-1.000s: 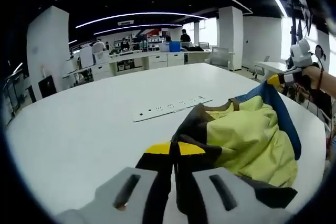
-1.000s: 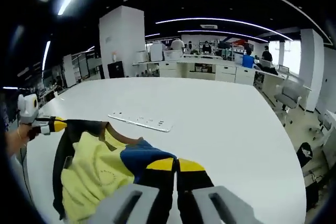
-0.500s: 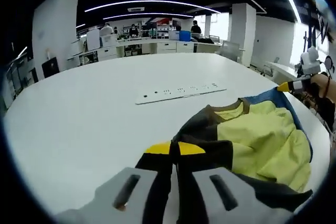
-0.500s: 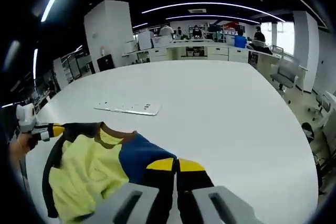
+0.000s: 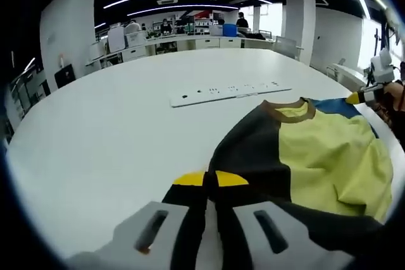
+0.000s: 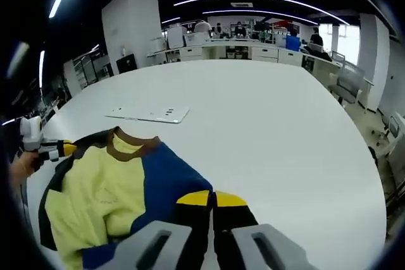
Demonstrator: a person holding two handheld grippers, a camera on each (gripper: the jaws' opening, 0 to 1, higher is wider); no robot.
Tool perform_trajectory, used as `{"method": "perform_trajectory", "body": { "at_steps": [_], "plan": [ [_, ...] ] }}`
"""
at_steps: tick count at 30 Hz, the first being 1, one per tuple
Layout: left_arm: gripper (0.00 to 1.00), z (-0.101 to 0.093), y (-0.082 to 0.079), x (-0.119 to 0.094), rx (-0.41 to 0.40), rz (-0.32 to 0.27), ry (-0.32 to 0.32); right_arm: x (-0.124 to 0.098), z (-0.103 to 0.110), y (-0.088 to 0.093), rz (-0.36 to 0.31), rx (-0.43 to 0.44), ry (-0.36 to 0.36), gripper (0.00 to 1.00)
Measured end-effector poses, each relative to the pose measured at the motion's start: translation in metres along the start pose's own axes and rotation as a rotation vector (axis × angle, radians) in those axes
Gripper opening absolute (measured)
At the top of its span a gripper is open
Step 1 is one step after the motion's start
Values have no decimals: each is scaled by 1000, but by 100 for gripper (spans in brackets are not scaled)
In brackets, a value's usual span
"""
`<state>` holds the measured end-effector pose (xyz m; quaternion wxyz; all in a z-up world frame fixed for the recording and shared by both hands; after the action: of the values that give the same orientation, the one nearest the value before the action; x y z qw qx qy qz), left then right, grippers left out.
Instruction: Fold the garment on the visible template until the final outline fits inside the template.
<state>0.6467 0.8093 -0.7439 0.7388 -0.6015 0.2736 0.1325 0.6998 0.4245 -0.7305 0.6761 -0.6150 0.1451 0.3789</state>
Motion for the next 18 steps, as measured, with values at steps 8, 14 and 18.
{"method": "perform_trajectory", "body": {
  "at_steps": [8, 14, 18],
  "plan": [
    [10, 6, 3, -8, -27, 15, -19, -3, 1, -1, -23, 35, 3, 0],
    [35, 5, 4, -23, -67, 15, 6, -13, 13, -11, -72, 123, -48, 20],
    [46, -1, -4, -35, -64, -25, 37, -24, 19, -13, -102, 174, -73, 37]
  ]
}}
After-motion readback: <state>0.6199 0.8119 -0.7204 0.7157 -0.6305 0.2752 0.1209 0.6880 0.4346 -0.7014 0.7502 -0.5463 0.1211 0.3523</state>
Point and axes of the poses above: the point that each gripper's makers call its tool centre point, and the gripper's own axes: x roughly forward along the fingers, z roughly to its left, y roughly out of its underside, the point moved 3 cm from there along -x, roughly backward along the fingers, and after that the axes turned 8 degrees about x, right-handed, at the moved point
